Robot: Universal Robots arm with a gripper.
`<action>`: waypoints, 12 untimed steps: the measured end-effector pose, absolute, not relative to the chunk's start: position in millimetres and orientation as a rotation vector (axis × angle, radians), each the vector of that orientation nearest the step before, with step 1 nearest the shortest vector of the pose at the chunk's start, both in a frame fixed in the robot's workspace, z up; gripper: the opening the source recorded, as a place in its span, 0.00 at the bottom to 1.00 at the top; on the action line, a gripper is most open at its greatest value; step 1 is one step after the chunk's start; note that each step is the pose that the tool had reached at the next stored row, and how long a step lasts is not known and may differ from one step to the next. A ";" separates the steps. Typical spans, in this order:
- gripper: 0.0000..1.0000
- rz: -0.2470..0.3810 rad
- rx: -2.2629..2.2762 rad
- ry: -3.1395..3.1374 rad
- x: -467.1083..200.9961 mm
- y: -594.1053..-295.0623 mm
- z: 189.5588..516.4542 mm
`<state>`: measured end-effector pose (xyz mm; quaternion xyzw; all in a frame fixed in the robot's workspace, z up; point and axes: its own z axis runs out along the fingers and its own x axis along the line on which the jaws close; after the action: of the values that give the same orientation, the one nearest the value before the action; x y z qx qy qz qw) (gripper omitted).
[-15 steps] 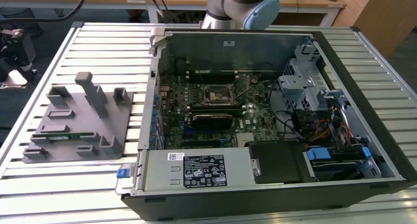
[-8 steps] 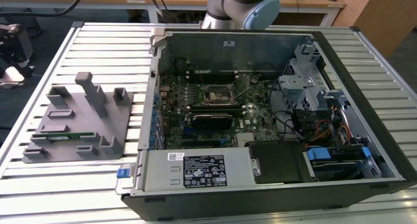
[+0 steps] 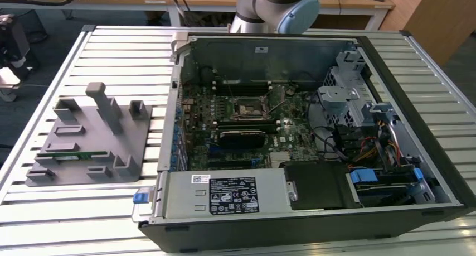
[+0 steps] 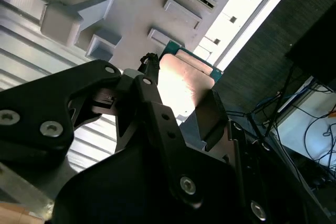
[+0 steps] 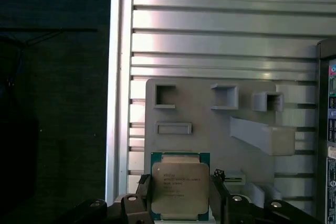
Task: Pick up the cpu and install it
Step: 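Pick up the cpu and move it towards the insertion slot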
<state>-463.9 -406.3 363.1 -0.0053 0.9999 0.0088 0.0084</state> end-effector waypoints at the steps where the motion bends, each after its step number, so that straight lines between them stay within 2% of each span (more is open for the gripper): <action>1: 0.53 0.027 -0.017 3.125 -463.9 -406.3 366.7; 5: 0.53 0.027 -0.017 3.125 -463.9 -406.3 380.9; 7: 0.53 0.027 -0.017 3.125 -463.9 -406.0 403.2; 12: 0.53 0.028 -0.016 3.124 -463.4 -405.9 410.3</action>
<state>-463.4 -405.9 410.3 -0.0052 0.9999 0.0088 0.0085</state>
